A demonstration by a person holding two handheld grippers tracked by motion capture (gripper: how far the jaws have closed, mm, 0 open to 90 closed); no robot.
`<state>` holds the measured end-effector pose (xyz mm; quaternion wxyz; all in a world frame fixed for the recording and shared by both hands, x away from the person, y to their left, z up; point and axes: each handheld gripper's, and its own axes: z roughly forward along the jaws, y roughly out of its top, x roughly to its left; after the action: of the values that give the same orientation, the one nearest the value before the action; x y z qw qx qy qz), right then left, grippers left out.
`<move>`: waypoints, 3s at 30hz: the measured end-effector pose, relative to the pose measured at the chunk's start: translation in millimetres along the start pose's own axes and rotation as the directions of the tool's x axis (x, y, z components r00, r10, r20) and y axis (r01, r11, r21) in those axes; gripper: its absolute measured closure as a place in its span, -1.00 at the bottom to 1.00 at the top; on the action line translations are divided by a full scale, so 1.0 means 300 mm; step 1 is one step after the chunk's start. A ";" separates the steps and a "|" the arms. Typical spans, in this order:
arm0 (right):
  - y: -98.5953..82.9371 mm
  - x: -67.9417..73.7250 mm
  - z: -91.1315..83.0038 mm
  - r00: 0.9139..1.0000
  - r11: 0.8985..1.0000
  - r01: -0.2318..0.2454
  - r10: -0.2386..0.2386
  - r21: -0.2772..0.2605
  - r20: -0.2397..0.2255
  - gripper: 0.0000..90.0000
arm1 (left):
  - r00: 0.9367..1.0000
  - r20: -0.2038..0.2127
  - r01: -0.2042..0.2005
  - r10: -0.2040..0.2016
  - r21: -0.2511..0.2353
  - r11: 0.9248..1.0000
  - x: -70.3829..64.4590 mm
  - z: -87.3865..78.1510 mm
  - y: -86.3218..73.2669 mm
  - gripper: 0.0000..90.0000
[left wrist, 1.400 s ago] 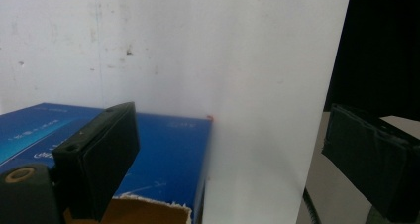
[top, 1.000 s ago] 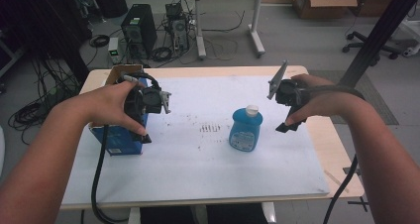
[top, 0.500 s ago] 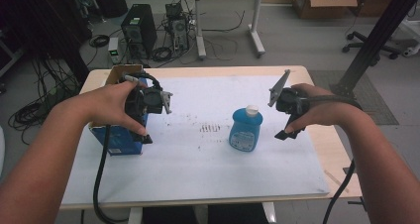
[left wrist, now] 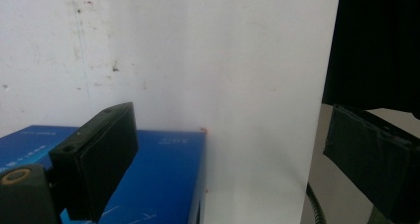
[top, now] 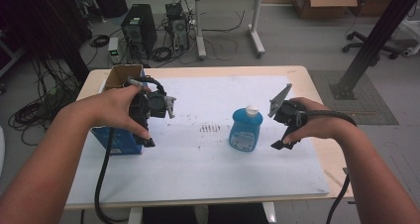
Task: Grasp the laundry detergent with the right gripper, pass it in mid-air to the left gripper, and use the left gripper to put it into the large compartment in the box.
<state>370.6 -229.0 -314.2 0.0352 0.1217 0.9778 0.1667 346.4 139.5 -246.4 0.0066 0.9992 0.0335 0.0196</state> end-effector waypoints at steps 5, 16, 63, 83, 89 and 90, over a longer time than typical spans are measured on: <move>-0.025 0.002 0.053 1.000 0.999 -0.026 0.026 -0.043 -0.010 -0.92 | 1.000 0.011 -0.005 0.005 0.001 1.000 -0.003 0.015 0.003 -0.85; -0.043 0.008 0.135 0.998 0.991 -0.058 0.055 -0.117 -0.024 -0.92 | 1.000 0.023 -0.005 0.005 0.001 1.000 0.002 0.033 -0.001 -0.85; -0.065 0.025 0.309 0.978 0.854 -0.166 0.207 -0.493 0.029 -0.95 | 1.000 -0.007 0.003 -0.003 0.005 1.000 -0.008 0.049 -0.027 -0.84; -0.052 0.031 0.328 0.974 0.820 -0.156 0.221 -0.550 0.054 -0.74 | 1.000 -0.008 0.016 -0.016 0.000 1.000 -0.003 0.056 -0.037 -0.83; -0.053 0.030 0.326 0.972 0.816 -0.158 0.227 -0.556 0.057 -0.69 | 1.000 -0.003 0.015 -0.015 -0.011 1.000 -0.003 0.056 -0.036 -0.84; -0.054 0.030 0.326 0.972 0.815 -0.160 0.229 -0.557 0.054 -0.69 | 1.000 -0.003 0.015 -0.015 -0.011 1.000 -0.004 0.056 -0.036 -0.84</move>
<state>368.9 -210.5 -411.9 0.1093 0.2156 0.8674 0.4350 345.2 149.9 -263.3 0.0122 0.9989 0.0410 0.0215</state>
